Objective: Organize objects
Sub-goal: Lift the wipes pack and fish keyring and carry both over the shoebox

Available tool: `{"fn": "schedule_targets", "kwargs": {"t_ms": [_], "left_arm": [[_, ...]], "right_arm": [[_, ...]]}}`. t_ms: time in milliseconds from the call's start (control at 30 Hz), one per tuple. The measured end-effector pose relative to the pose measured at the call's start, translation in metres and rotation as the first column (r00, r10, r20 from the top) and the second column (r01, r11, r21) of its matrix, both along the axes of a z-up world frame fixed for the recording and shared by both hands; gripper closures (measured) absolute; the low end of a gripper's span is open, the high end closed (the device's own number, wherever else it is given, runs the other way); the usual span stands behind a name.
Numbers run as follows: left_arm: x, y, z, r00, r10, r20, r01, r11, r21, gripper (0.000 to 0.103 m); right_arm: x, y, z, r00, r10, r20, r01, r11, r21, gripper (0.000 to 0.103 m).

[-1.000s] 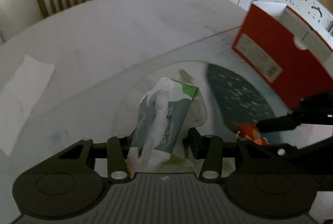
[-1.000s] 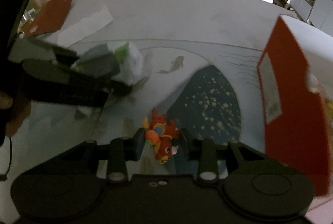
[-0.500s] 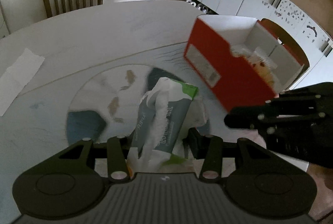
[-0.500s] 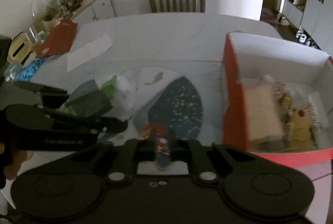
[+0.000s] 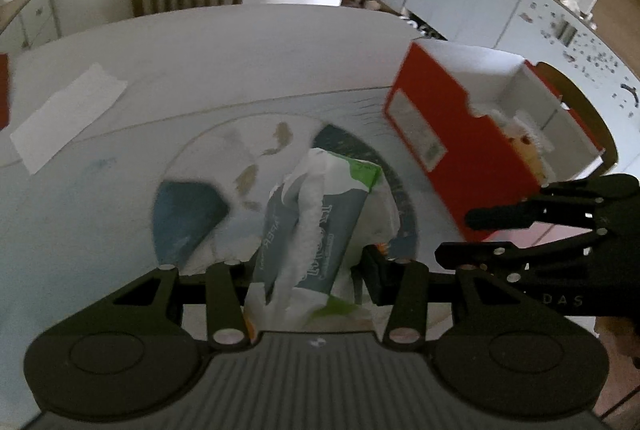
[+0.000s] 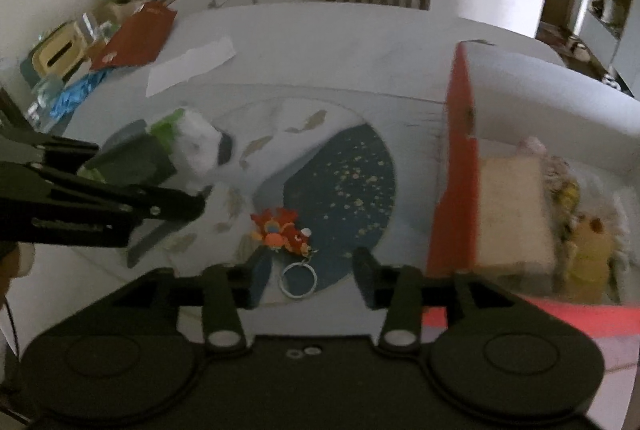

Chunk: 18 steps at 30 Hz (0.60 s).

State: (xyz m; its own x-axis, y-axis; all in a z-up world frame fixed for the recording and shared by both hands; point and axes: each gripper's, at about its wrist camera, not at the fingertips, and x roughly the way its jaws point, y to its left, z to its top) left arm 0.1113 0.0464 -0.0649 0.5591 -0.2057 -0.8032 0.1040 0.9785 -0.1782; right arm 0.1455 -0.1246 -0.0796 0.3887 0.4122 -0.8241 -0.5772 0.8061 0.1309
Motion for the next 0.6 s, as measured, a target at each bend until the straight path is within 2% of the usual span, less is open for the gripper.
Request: {"fn": "schedule_targets", "kwargs": {"t_ms": [100,333,433,600], "left_arm": [[-0.004,0.013,-0.008,1.0,0.018,-0.011,-0.018,1.0,0.002,0.059],[-0.003,0.042,-0.023,0.998,0.043,-0.036,-0.043,0.999,-0.004,0.059],[-0.002,0.051,-0.027,0.998,0.043,-0.042,-0.043,0.999,-0.007,0.059],[-0.001,0.062,-0.033,0.998,0.043,-0.051,-0.044,0.999,-0.017,0.059]], "right_arm": [[0.007,0.017,-0.012,0.999,0.042,-0.006,-0.042,0.999,-0.023,0.048],[0.018,0.053,-0.036,0.995,0.099,-0.019,-0.1,0.991,-0.086,0.048],[0.019,0.065,-0.046,0.992,0.121,-0.025,-0.123,0.986,-0.114,0.044],[0.019,0.072,-0.051,0.992,0.127,-0.002,-0.126,0.981,-0.149,0.043]]}}
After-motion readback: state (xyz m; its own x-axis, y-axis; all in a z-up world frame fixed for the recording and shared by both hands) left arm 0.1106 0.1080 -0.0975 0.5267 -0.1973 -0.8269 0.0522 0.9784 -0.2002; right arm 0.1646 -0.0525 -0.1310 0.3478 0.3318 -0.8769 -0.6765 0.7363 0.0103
